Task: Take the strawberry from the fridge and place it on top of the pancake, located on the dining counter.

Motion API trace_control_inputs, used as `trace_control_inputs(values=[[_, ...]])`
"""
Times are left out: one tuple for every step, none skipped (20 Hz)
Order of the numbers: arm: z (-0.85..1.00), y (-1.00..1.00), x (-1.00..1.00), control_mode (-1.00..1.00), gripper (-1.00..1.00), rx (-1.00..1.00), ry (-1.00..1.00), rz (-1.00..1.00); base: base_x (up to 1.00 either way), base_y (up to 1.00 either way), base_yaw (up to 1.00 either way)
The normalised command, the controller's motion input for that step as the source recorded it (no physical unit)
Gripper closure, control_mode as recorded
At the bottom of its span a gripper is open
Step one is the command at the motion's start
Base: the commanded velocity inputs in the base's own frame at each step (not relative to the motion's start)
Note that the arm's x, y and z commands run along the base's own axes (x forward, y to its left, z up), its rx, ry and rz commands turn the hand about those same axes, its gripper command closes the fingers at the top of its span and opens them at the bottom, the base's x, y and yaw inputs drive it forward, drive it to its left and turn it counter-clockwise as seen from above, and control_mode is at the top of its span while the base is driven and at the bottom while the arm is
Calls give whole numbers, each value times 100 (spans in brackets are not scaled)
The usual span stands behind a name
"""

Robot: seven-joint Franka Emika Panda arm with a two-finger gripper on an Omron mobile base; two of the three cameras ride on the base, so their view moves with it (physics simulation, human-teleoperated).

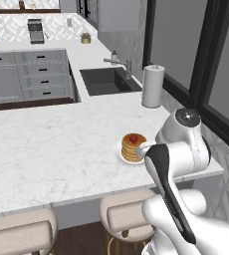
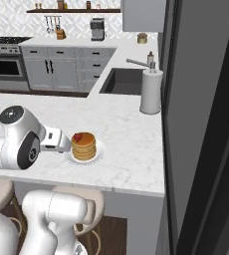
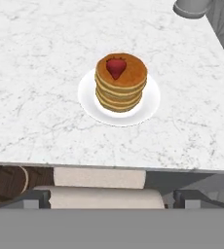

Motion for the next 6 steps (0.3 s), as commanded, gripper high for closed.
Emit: trace_control_inputs(values=[[0,0,0,-100,-100,0,0,0,0,0,0],[0,0,0,-100,-100,0,0,0,0,0,0],[0,0,0,-100,-100,0,0,0,0,0,0],[0,0,0,-100,-100,0,0,0,0,0,0],[0,0,0,-100,-100,0,0,0,0,0,0],[0,0,0,-100,-100,0,0,0,0,0,0]])
